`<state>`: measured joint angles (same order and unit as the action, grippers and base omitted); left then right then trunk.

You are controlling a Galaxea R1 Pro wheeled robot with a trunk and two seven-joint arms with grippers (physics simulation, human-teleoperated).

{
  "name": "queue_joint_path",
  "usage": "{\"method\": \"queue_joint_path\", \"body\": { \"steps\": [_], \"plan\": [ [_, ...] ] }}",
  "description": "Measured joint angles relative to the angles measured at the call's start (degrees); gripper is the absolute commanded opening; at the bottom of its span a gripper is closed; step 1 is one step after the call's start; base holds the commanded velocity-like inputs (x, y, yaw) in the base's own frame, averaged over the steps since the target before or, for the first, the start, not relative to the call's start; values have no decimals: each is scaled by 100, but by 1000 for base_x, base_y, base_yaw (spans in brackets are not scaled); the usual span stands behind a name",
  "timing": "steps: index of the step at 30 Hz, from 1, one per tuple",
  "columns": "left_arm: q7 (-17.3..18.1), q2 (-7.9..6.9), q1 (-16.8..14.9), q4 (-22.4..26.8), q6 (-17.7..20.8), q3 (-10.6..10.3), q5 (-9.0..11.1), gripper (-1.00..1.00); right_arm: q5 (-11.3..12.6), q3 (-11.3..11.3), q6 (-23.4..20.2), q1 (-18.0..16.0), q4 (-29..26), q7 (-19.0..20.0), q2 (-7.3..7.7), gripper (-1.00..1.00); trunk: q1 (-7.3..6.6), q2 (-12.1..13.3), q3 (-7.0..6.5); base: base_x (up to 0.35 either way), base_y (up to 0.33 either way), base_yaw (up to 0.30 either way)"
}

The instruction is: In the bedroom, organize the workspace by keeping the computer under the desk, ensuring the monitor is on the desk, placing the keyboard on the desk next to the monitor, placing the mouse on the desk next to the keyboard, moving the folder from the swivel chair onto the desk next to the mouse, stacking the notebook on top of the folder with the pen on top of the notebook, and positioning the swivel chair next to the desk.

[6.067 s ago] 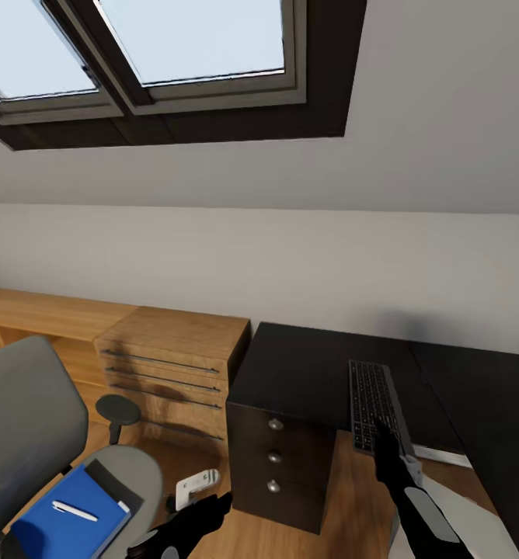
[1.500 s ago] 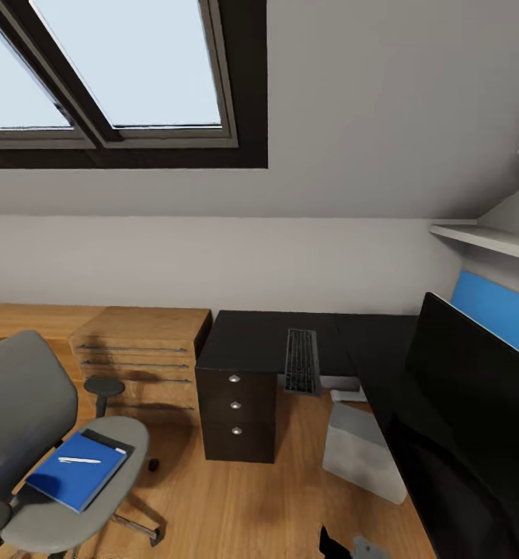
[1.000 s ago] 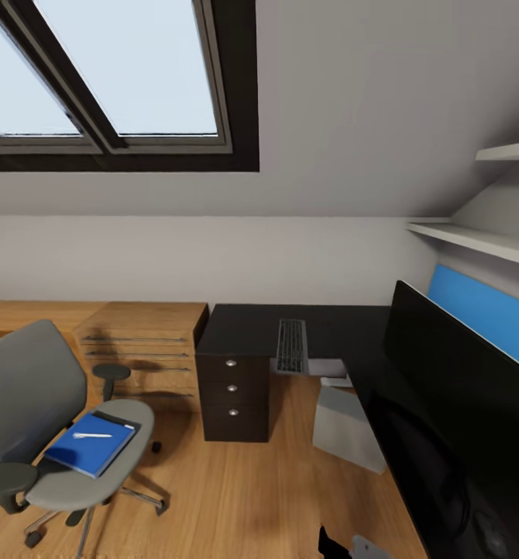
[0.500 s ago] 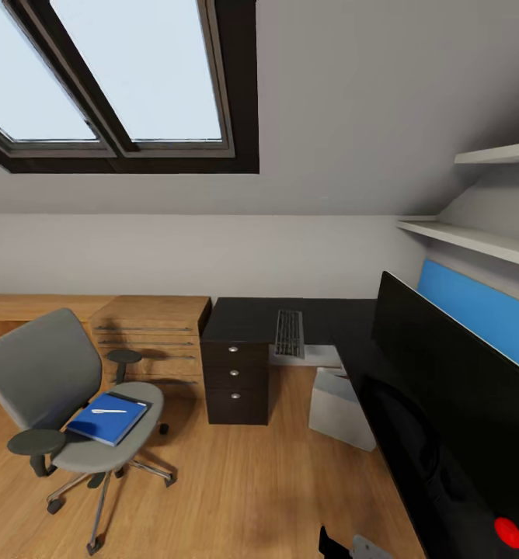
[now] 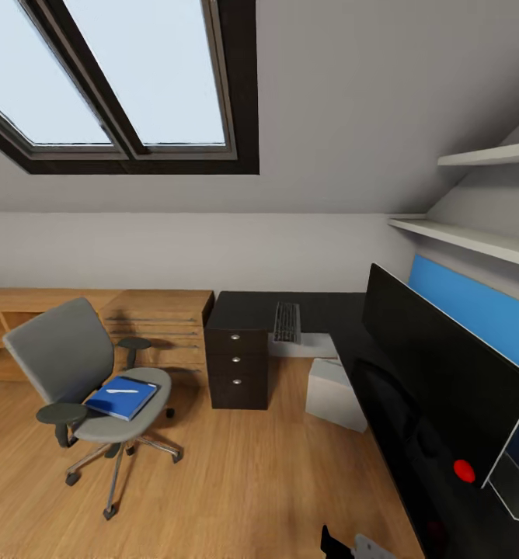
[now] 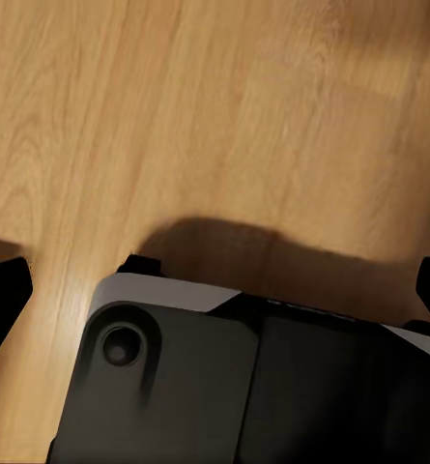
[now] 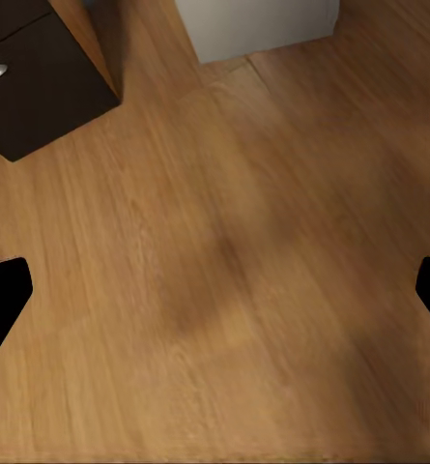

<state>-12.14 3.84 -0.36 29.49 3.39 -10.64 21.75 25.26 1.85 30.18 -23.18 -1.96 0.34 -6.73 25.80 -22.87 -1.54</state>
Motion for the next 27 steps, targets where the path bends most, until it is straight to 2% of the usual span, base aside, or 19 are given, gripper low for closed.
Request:
{"method": "queue_joint_path", "body": {
  "steps": [14,27],
  "plan": [
    [-1,-5,0,0,0,-2,9,100,-24,-23,23,0,-25,11,6,100,0,0,0,-338,-100,0],
    [-7,-3,1,1,-11,1,13,100,-43,-28,148,-1,-24,14,6,100,-2,0,0,-283,-204,0]
  ]
}}
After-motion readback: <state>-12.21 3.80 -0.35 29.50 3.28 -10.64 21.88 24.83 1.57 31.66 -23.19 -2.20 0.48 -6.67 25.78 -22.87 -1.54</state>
